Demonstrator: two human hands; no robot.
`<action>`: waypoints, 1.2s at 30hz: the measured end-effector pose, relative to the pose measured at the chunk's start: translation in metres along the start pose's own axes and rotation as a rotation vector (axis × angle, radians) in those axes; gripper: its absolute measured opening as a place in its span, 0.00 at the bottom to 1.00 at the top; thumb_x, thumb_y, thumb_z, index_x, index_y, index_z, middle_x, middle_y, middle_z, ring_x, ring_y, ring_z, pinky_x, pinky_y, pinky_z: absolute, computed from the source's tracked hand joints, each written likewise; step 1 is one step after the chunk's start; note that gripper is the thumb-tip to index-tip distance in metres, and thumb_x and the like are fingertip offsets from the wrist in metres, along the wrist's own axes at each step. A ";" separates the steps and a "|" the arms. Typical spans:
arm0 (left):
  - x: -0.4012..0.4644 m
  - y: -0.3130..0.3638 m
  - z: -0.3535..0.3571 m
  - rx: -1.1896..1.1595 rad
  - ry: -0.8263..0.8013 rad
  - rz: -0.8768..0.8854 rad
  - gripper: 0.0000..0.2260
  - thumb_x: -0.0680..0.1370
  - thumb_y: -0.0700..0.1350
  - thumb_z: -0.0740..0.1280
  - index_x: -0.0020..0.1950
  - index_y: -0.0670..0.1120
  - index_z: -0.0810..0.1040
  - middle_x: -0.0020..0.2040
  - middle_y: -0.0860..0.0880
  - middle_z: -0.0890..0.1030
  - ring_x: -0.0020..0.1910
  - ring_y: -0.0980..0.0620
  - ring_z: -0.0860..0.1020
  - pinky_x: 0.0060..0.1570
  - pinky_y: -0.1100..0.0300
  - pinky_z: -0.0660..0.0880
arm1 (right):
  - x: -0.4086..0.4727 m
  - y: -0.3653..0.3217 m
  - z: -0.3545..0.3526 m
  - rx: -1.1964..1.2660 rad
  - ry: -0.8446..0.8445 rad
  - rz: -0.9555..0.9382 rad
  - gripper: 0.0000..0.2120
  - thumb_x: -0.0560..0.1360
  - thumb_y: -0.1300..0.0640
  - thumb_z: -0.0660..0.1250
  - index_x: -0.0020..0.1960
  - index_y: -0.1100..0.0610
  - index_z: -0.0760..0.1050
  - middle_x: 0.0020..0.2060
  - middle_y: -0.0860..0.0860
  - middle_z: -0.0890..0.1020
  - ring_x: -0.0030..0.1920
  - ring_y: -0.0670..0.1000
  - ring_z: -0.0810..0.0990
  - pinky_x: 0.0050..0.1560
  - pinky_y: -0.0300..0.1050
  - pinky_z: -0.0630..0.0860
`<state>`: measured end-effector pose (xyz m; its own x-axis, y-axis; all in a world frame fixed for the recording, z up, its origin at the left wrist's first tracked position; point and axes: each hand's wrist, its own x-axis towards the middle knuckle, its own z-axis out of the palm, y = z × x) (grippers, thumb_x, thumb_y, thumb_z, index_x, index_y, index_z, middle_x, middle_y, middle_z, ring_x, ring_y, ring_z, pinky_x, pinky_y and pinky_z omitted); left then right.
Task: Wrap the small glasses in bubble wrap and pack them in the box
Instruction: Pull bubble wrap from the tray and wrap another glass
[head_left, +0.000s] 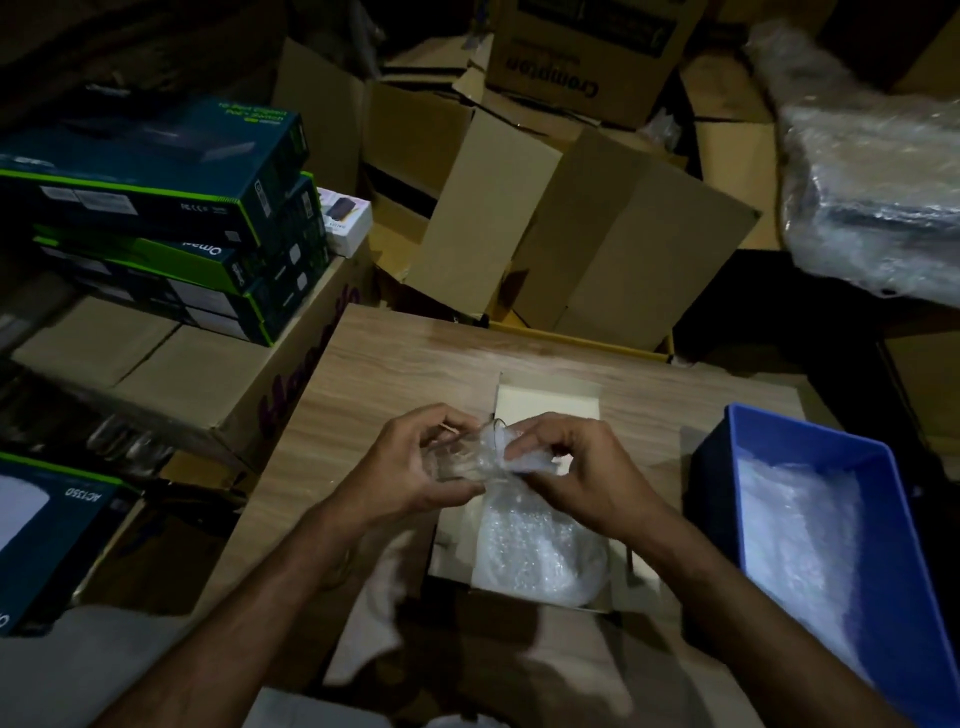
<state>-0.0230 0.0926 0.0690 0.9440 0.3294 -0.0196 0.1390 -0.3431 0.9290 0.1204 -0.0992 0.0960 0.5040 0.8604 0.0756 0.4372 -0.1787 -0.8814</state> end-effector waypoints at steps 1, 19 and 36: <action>-0.003 0.003 0.001 -0.026 -0.009 -0.004 0.26 0.66 0.42 0.83 0.61 0.52 0.80 0.58 0.53 0.82 0.59 0.52 0.81 0.58 0.53 0.81 | -0.004 0.000 -0.006 0.032 -0.080 0.006 0.08 0.72 0.62 0.77 0.50 0.53 0.86 0.52 0.47 0.85 0.53 0.46 0.84 0.50 0.41 0.80; -0.018 0.035 0.036 -0.256 -0.205 -0.116 0.26 0.76 0.36 0.74 0.73 0.43 0.73 0.67 0.46 0.80 0.67 0.47 0.78 0.66 0.46 0.76 | -0.050 -0.001 -0.037 -0.236 0.129 -0.183 0.06 0.71 0.57 0.78 0.47 0.49 0.84 0.45 0.41 0.84 0.47 0.45 0.82 0.45 0.49 0.80; -0.032 0.021 0.093 -0.313 -0.162 -0.195 0.22 0.79 0.52 0.69 0.72 0.51 0.72 0.67 0.51 0.80 0.66 0.52 0.78 0.65 0.52 0.76 | -0.065 0.030 -0.052 0.246 -0.186 0.192 0.18 0.80 0.68 0.63 0.63 0.51 0.82 0.37 0.47 0.84 0.35 0.56 0.77 0.39 0.53 0.78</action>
<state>-0.0224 -0.0070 0.0547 0.9473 0.2099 -0.2419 0.2464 0.0050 0.9692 0.1394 -0.1847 0.0887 0.4054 0.8984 -0.1688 0.1438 -0.2451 -0.9588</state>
